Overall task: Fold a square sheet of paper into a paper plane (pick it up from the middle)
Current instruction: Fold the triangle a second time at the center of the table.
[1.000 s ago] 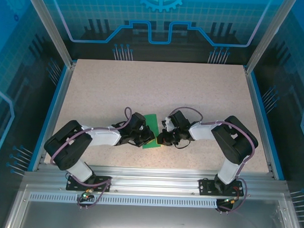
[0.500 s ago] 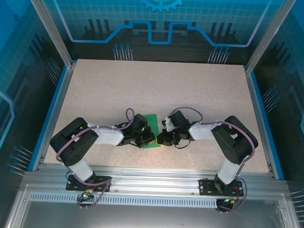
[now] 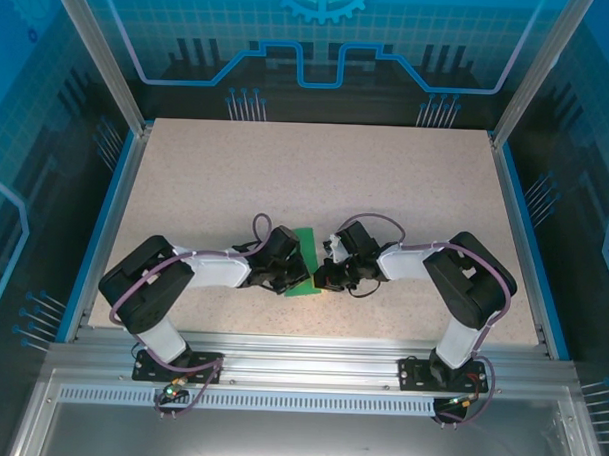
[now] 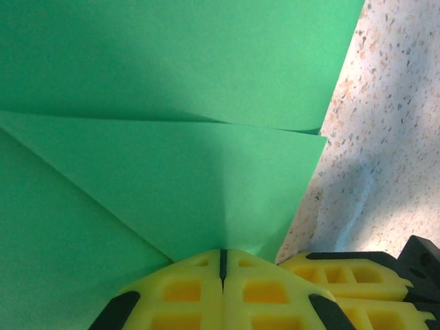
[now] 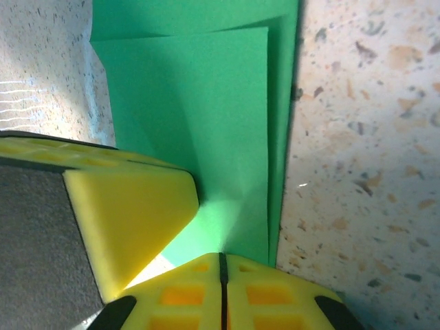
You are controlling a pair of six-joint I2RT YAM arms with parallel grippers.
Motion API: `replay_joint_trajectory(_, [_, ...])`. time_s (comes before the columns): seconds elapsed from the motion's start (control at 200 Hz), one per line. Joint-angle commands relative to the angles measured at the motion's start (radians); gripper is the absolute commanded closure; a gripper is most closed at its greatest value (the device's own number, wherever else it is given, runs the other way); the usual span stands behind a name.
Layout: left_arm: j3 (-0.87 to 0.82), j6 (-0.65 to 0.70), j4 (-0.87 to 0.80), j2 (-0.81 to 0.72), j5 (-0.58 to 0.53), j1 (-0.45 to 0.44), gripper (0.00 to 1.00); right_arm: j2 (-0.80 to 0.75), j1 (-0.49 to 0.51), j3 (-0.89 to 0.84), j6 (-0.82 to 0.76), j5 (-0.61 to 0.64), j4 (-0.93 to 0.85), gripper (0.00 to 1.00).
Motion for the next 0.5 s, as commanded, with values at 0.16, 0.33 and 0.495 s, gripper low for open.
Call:
replay_joint_trajectory(0.16, [-0.017, 0.081, -0.139, -0.026, -0.129, 0.106, 1.00, 0.034, 0.017, -0.043, -0.009, 0.077, -0.116, 0.93])
replay_joint_trajectory(0.33, [-0.047, 0.113, -0.127, -0.030, -0.123, 0.167, 1.00, 0.030, 0.014, -0.046, -0.010, 0.072, -0.114, 0.93])
replay_joint_trajectory(0.495, [-0.085, 0.141, -0.111, -0.055, -0.110, 0.233, 0.99, 0.021, 0.015, -0.048, -0.010, 0.071, -0.116, 0.93])
